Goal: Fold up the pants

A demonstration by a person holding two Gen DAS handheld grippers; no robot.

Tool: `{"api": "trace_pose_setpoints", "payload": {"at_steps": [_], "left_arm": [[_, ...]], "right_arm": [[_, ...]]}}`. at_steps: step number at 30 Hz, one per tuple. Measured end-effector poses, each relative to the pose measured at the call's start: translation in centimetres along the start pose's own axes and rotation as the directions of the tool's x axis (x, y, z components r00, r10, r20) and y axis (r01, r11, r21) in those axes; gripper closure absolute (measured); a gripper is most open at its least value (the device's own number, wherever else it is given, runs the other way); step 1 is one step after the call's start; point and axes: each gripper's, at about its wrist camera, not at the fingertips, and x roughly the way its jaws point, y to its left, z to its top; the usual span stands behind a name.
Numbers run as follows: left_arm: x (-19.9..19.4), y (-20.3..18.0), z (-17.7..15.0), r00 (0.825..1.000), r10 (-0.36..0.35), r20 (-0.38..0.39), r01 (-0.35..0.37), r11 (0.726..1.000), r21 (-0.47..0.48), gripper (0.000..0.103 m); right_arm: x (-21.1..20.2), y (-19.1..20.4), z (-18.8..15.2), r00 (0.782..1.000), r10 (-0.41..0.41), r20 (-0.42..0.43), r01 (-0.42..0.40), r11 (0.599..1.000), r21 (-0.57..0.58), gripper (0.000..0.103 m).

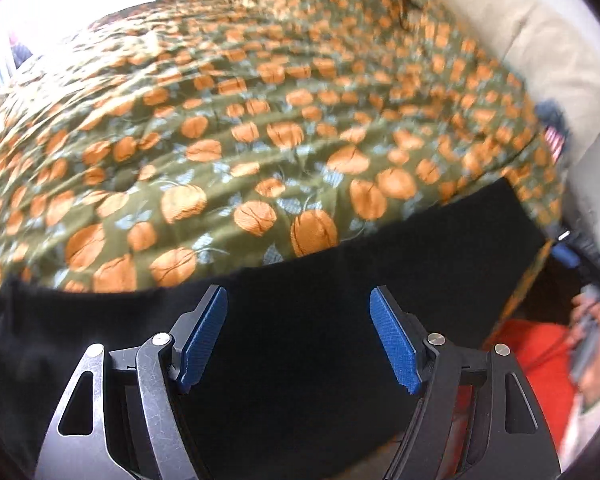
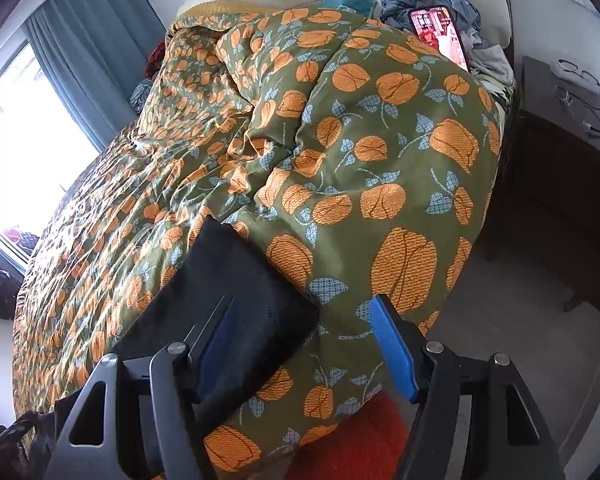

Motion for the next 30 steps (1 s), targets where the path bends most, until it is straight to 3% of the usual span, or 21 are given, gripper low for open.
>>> {"api": "trace_pose_setpoints", "payload": {"at_steps": [7,13,16,18,20,21,24,26,28,29,30], "left_arm": [[3.7,-3.5,-3.8,0.995,0.031,-0.099,-0.018,0.992,0.126,0.027],[2.6,-4.9,-6.6,0.995,-0.021,-0.097,0.033,0.993,0.117,0.026],[2.6,-5.6,-7.4,0.996,-0.015,-0.091,0.027,0.992,0.127,0.025],[2.5,-5.6,-7.8,0.996,-0.021,-0.091,0.031,0.993,0.113,0.023],[2.5,-5.6,-7.8,0.996,-0.021,-0.09,0.031,0.993,0.112,0.022],[2.5,-5.7,-7.9,0.996,-0.018,-0.089,0.028,0.993,0.116,0.022],[2.6,-5.7,-7.9,0.996,-0.02,-0.09,0.03,0.994,0.109,0.022],[2.7,-5.7,-7.8,0.996,-0.023,-0.092,0.032,0.994,0.104,0.021],[2.8,-5.7,-7.8,0.996,-0.019,-0.092,0.029,0.994,0.107,0.021],[2.8,-5.8,-7.9,0.996,-0.017,-0.092,0.027,0.994,0.109,0.02],[2.8,-5.9,-7.9,0.996,-0.014,-0.092,0.024,0.994,0.111,0.02]], "right_arm": [[0.4,-0.4,0.1,0.999,0.03,-0.02,-0.03,0.999,0.025,0.036],[1.7,-1.9,0.0,0.985,0.153,-0.082,-0.143,0.983,0.114,0.036],[1.8,-2.8,-0.1,0.974,0.213,-0.08,-0.197,0.965,0.174,0.036],[2.3,-3.7,-0.1,0.943,0.32,-0.091,-0.292,0.926,0.24,0.036],[3.2,-5.3,-0.1,0.885,0.458,-0.085,-0.406,0.847,0.344,0.036],[3.4,-6.0,-0.1,0.871,0.486,-0.075,-0.426,0.821,0.381,0.036],[4.0,-6.3,0.0,0.847,0.52,-0.113,-0.439,0.803,0.402,0.036],[4.7,-5.6,-0.1,0.803,0.571,-0.171,-0.471,0.784,0.404,0.036],[5.4,-4.6,-0.1,0.779,0.587,-0.22,-0.486,0.787,0.38,0.035],[5.8,-4.0,0.0,0.779,0.574,-0.253,-0.476,0.803,0.358,0.035],[6.4,-3.5,0.0,0.793,0.534,-0.292,-0.441,0.835,0.33,0.035]]}}
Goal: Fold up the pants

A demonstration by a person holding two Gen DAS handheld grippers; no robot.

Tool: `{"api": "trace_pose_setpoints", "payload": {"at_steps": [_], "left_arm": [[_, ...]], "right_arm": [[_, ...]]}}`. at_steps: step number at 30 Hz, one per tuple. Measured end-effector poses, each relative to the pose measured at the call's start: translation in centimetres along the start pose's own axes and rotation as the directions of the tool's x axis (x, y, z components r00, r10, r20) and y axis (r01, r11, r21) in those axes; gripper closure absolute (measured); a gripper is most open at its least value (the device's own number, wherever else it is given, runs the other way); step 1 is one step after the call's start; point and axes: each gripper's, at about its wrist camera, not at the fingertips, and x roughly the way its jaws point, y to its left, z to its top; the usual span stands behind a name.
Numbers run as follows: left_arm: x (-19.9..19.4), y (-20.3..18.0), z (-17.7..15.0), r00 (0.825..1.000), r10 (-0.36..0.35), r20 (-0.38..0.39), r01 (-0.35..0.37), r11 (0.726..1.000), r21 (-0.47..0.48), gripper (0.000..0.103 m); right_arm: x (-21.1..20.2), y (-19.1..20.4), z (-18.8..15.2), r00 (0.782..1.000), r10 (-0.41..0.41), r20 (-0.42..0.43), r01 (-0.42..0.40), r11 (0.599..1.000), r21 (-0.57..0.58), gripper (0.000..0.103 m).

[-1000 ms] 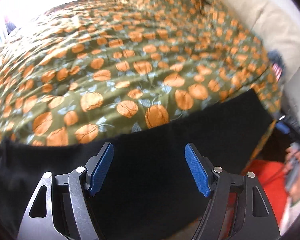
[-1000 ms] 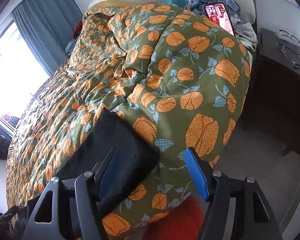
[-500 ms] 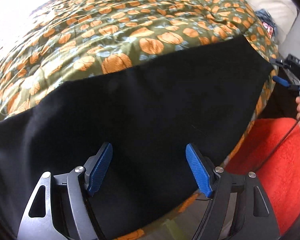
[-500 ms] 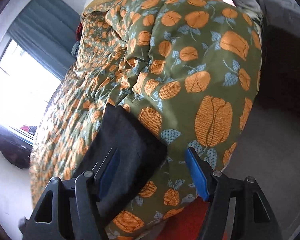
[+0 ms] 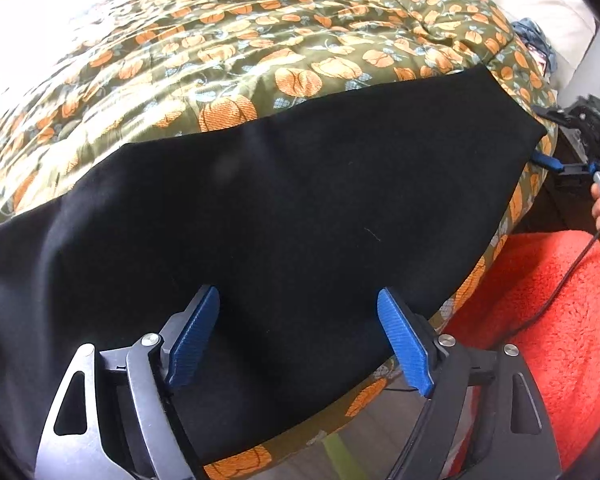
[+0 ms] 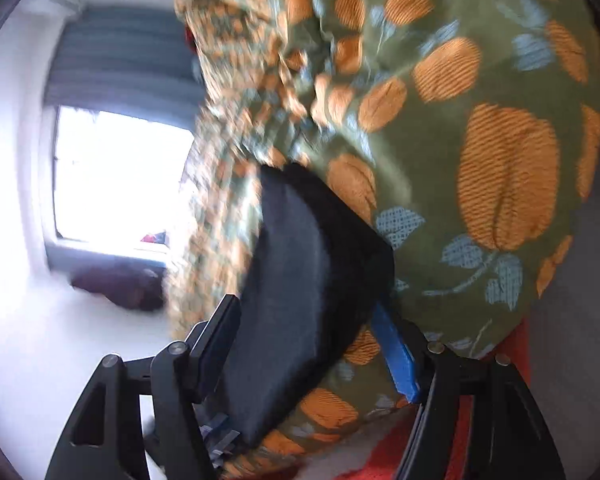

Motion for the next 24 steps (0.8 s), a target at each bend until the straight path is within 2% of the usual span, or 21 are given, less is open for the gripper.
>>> {"api": "trace_pose_setpoints", "payload": {"at_steps": [1,3,4,5,6,8,11,13,15,20,23,24], "left_arm": [[0.0,0.0,0.0,1.0,0.002,0.0,-0.002,1.0,0.001,0.02],[0.1,-0.1,0.0,1.0,0.006,0.001,-0.006,1.0,0.004,0.019],[0.2,-0.2,-0.1,1.0,0.009,0.002,-0.009,1.0,0.005,0.019],[0.3,-0.3,-0.2,1.0,0.015,0.005,-0.015,1.0,0.01,0.018],[0.4,-0.4,-0.2,1.0,0.019,0.006,-0.019,1.0,0.015,0.017],[0.3,-0.9,-0.3,0.999,0.037,0.01,-0.037,0.999,0.039,0.017],[-1.6,-0.3,-0.2,1.0,-0.022,0.017,0.021,1.0,0.006,0.025],[-4.5,1.3,-0.4,0.995,-0.071,0.07,0.075,0.996,-0.052,0.025],[-6.5,2.9,-0.9,0.991,-0.084,0.103,0.093,0.992,-0.082,0.024],[-11.3,9.2,-3.8,0.988,-0.046,0.149,0.077,0.975,-0.207,0.024],[-13.5,13.8,-6.6,0.986,0.011,0.169,0.044,0.947,-0.32,0.024],[-14.1,15.4,-7.6,0.984,0.033,0.173,0.032,0.932,-0.362,0.024]], "right_arm": [[0.6,0.0,0.2,0.999,-0.04,-0.008,0.04,0.999,0.001,0.036],[1.5,0.0,0.4,0.999,-0.049,-0.014,0.049,0.999,0.006,0.036],[1.8,0.3,0.4,0.998,-0.057,-0.015,0.057,0.998,-0.009,0.04],[2.1,0.9,0.4,0.997,-0.08,-0.015,0.079,0.996,-0.048,0.061],[2.2,1.9,0.2,0.99,-0.138,-0.005,0.136,0.985,-0.109,0.089],[1.6,3.1,-0.1,0.987,-0.161,0.024,0.163,0.974,-0.157,0.092],[-0.8,7.2,-1.0,0.981,-0.167,0.104,0.189,0.945,-0.267,0.093],[-2.7,10.4,-1.6,0.976,-0.149,0.156,0.197,0.913,-0.357,0.093],[-4.2,12.7,-2.2,0.975,-0.127,0.184,0.194,0.889,-0.414,0.093],[-5.6,17.1,-3.6,0.974,-0.1,0.201,0.19,0.845,-0.5,0.093],[-5.5,21.4,-6.0,0.979,-0.051,0.197,0.157,0.801,-0.577,0.093],[-5.5,23.7,-7.4,0.983,-0.021,0.184,0.132,0.775,-0.618,0.093]]}}
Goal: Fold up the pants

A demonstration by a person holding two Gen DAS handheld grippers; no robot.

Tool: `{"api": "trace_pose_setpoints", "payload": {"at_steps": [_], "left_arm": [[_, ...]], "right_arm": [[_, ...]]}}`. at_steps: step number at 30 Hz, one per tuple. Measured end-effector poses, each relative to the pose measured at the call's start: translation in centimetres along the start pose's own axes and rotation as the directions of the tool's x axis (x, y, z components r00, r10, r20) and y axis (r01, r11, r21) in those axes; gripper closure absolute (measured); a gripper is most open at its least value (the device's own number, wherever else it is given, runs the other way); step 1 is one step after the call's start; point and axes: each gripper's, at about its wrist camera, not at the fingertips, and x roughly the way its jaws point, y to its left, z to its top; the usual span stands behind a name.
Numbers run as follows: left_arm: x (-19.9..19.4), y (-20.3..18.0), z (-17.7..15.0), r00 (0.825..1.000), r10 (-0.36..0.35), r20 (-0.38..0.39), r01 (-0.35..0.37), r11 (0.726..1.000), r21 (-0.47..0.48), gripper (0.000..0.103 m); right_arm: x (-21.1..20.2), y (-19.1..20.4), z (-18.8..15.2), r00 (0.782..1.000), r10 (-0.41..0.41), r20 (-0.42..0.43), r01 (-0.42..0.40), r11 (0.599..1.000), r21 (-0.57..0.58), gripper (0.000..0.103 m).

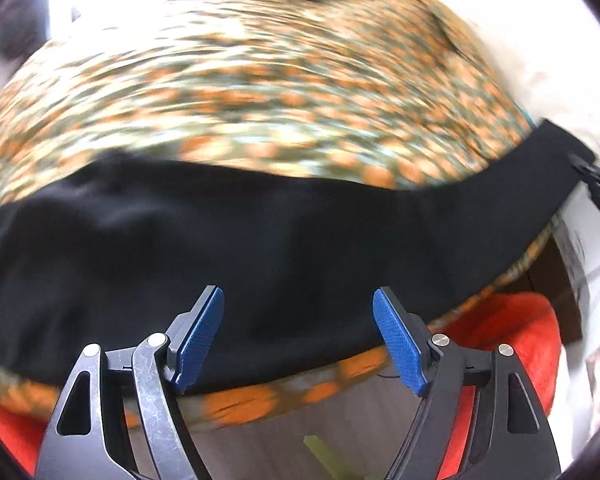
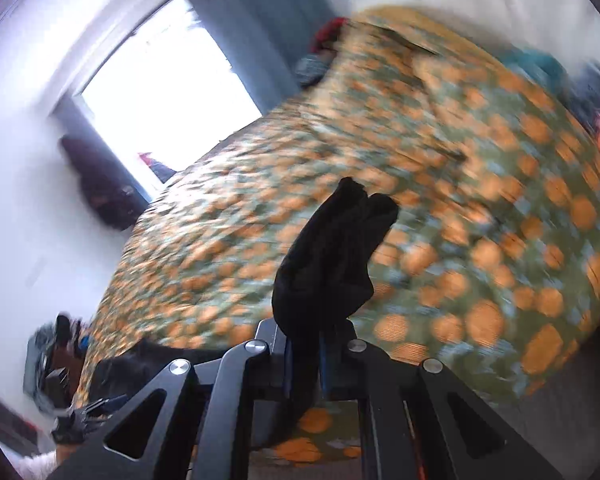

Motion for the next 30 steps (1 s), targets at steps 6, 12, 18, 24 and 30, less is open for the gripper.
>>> {"api": "trace_pose_setpoints", "payload": {"at_steps": [6,12,18,24,30], "left_arm": [[-2.3,8.6,-2.2,0.998,0.043,0.048,-0.029,0.966,-0.257,0.024],[-3.7,12.2,-4.2,0.996,0.041,0.083,-0.006,0.924,-0.383,0.024],[-5.1,15.0,-5.8,0.991,0.082,0.103,-0.029,0.898,-0.44,0.024],[-5.0,14.6,-6.3,0.991,0.015,0.134,0.042,0.91,-0.413,0.024],[-2.0,7.0,-3.8,0.987,-0.122,0.107,0.133,0.985,-0.109,0.038]], "right_arm": [[1.0,14.7,-0.3,0.981,0.191,-0.028,-0.193,0.961,-0.196,0.093],[8.4,27.2,-8.0,0.954,0.269,-0.132,-0.297,0.909,-0.293,0.093],[20.3,32.2,-22.6,0.836,0.191,-0.515,-0.41,0.841,-0.354,0.05],[15.2,27.2,-22.4,0.863,0.168,-0.477,-0.384,0.832,-0.401,0.033],[9.0,18.0,-21.4,0.945,0.094,-0.312,-0.2,0.924,-0.326,0.017]]}}
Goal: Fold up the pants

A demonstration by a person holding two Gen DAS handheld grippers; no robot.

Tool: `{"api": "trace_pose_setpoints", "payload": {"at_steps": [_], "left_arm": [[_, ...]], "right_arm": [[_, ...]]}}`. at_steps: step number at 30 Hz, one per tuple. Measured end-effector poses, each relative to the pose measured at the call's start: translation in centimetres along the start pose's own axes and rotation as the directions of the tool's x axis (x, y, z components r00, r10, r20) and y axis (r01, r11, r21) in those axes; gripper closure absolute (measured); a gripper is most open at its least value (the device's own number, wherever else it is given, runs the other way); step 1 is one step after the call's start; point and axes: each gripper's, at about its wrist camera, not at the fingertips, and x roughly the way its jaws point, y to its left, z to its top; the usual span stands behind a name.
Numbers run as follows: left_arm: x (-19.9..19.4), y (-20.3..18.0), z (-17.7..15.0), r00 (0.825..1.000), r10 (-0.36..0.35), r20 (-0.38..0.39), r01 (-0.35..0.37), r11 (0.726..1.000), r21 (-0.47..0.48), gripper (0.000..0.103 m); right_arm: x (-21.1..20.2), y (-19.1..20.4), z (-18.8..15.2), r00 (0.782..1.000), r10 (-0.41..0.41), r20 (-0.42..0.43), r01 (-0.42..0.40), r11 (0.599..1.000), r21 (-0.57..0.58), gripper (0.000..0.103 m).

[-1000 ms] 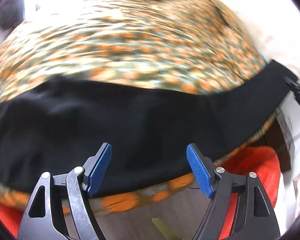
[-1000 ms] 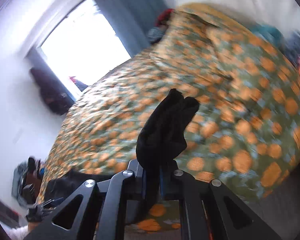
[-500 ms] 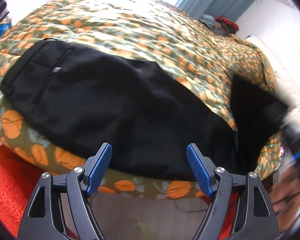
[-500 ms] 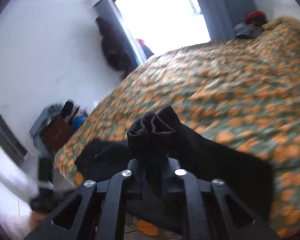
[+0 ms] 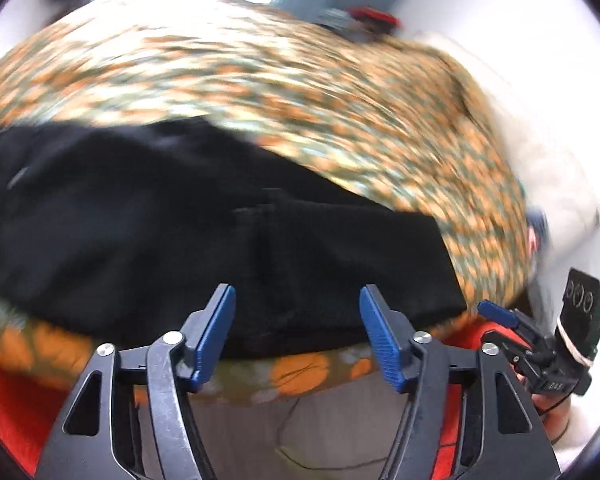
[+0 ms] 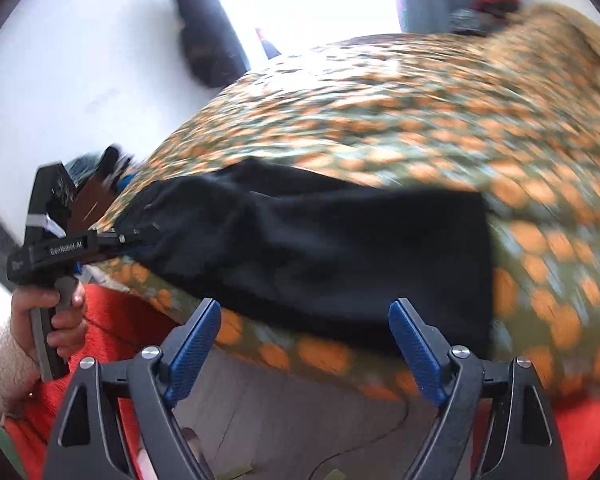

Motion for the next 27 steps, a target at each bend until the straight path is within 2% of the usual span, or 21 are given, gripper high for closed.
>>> {"api": "trace_pose_setpoints", "payload": {"at_steps": [2,4,7,10,12,18,27], "left_arm": [[2.0,-1.5,0.5,0.999,0.022,-0.033,-0.02,0.998,0.056,0.04],[3.9,-1.9,0.8,0.996,0.044,-0.071,-0.04,0.997,0.064,0.042],[5.9,-2.6,0.9,0.989,0.086,-0.117,-0.077,0.994,0.082,0.042],[6.4,-3.1,0.6,0.983,0.131,-0.125,-0.117,0.987,0.113,0.043],[6.5,-3.0,0.5,0.979,0.154,-0.131,-0.14,0.984,0.112,0.049],[6.7,-2.0,0.3,0.973,0.176,-0.151,-0.164,0.983,0.087,0.068],[6.7,-1.7,0.2,0.973,0.173,-0.155,-0.162,0.984,0.079,0.071]], "right_arm": [[0.3,-1.3,-0.4,1.0,-0.017,-0.025,0.018,0.999,0.045,0.018],[-0.1,-1.6,0.2,1.0,-0.025,-0.008,0.025,0.998,0.059,0.018],[-0.5,-1.1,1.1,0.998,-0.045,0.054,0.045,0.999,0.0,0.018],[0.3,-0.8,0.8,0.999,-0.041,0.032,0.042,0.999,-0.035,0.018],[1.0,-0.7,0.5,1.0,-0.022,0.011,0.023,0.999,-0.038,0.018],[1.3,-0.2,0.0,1.0,-0.008,0.007,0.008,0.997,-0.071,0.018],[1.7,-0.2,0.0,1.0,-0.014,-0.001,0.014,0.997,-0.07,0.018]]}}
